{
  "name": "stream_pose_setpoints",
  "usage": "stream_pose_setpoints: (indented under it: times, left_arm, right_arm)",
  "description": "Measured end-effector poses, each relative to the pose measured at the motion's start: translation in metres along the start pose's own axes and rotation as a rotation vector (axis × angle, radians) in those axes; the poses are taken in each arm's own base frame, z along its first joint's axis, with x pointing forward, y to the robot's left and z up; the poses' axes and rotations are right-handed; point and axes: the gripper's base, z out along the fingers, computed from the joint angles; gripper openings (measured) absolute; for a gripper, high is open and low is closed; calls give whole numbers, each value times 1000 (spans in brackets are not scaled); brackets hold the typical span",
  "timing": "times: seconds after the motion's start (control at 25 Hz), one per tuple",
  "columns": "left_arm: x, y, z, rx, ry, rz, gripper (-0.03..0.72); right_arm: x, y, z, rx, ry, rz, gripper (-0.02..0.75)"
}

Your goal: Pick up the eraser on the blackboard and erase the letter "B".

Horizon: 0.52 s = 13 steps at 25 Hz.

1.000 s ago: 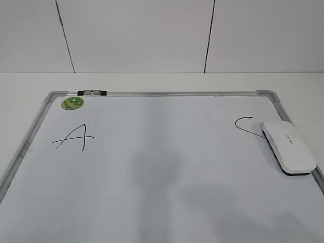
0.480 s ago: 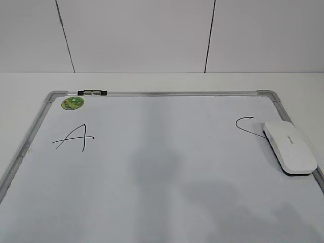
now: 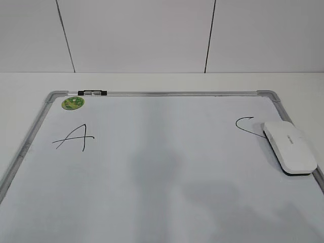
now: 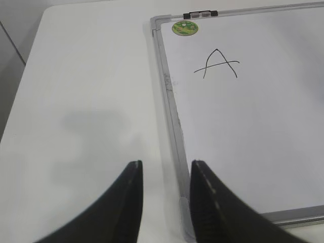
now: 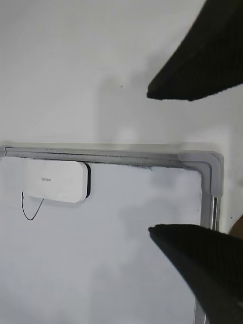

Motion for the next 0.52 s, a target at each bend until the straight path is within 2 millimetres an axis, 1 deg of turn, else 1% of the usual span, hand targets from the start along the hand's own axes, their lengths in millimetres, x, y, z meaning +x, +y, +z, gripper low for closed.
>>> stream_pose_setpoints:
  times: [0.52]
  left_arm:
    - [0, -2, 0, 17, -2, -8, 238]
  right_arm:
    - [0, 0, 0, 5, -3, -2, 585]
